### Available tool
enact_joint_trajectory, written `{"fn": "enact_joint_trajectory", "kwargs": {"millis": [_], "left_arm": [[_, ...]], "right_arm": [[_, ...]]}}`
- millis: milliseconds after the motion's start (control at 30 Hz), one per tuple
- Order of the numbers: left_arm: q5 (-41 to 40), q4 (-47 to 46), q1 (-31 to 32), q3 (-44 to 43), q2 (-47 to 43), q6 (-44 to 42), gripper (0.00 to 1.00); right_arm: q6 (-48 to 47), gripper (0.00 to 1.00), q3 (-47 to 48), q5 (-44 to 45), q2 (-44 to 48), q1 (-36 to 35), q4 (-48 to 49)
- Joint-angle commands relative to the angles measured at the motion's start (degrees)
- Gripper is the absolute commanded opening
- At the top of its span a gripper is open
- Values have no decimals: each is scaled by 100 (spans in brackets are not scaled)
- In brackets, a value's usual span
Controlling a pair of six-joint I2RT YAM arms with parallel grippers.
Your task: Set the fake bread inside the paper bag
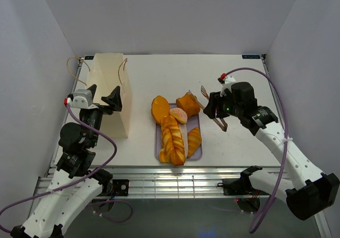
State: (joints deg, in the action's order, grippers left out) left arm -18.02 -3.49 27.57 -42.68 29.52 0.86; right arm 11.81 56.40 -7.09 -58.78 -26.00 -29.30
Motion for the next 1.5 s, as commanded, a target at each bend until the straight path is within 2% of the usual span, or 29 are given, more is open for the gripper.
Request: {"fn": "enact_joint_trajectory", "kwargs": {"millis": [0, 300, 700, 1033, 1300, 1467], "left_arm": [[-17, -64, 29, 40, 19, -42, 98], [0, -65, 29, 31, -7, -51, 98], [36, -47, 38, 14, -25, -34, 98], [18, -47, 38, 14, -25, -42, 98], [18, -47, 38, 5, -51, -42, 98], [9, -47, 46, 14, -78, -51, 98]], "right_arm": [[67, 59, 2, -222, -167, 16, 670], [251, 58, -182, -267, -476, 25, 970], [585, 58, -613, -248, -450, 192, 1207], [901, 55, -947, -1250, -502, 543, 1682], [1060, 54, -973, -1593, -423, 710, 1708], [1121, 48, -947, -1822, -362, 763, 1700]]}}
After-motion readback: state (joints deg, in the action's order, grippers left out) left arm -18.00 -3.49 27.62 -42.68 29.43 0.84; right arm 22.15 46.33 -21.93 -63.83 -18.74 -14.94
